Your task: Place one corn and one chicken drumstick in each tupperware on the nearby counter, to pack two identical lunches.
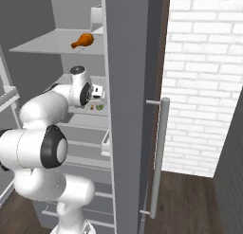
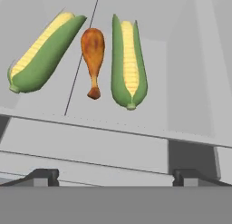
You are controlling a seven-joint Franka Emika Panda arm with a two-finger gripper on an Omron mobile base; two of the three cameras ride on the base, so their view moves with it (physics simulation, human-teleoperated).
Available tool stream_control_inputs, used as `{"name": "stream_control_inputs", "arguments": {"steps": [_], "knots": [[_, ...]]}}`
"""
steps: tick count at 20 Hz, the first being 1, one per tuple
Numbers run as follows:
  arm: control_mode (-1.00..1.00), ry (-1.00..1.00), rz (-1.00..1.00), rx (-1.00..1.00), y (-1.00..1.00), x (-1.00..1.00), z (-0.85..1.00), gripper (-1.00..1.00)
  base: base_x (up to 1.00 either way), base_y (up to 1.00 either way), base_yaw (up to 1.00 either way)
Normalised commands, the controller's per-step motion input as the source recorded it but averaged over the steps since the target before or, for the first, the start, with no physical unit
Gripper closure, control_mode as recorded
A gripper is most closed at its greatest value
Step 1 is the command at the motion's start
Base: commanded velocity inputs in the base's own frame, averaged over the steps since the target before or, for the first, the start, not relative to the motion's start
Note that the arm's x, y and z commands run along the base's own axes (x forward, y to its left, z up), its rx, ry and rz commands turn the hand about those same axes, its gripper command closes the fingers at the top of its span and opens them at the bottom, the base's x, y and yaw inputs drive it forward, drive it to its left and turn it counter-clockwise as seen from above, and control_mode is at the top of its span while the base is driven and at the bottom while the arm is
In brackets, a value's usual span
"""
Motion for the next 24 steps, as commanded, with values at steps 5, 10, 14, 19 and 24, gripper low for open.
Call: {"name": "stream_control_inputs", "arguments": {"steps": [5, 10, 14, 19, 24], "knots": [[-1.0, 0.0, 0.0, 0.0, -0.09, 0.37, -0.09, -1.0, 0.0, 0.0, 0.0], [-1.0, 0.0, 0.0, 0.0, -0.06, 0.24, -0.04, -1.0, 0.0, 0.0, 0.0], [-1.0, 0.0, 0.0, 0.0, -0.02, 0.11, 0.0, -1.0, 0.0, 0.0, 0.0], [-1.0, 0.0, 0.0, 0.0, 0.0, 0.12, -0.19, -1.0, 0.0, 0.0, 0.0], [-1.0, 0.0, 0.0, 0.0, 0.0, 0.3, -0.24, -1.0, 0.0, 0.0, 0.0]]}}
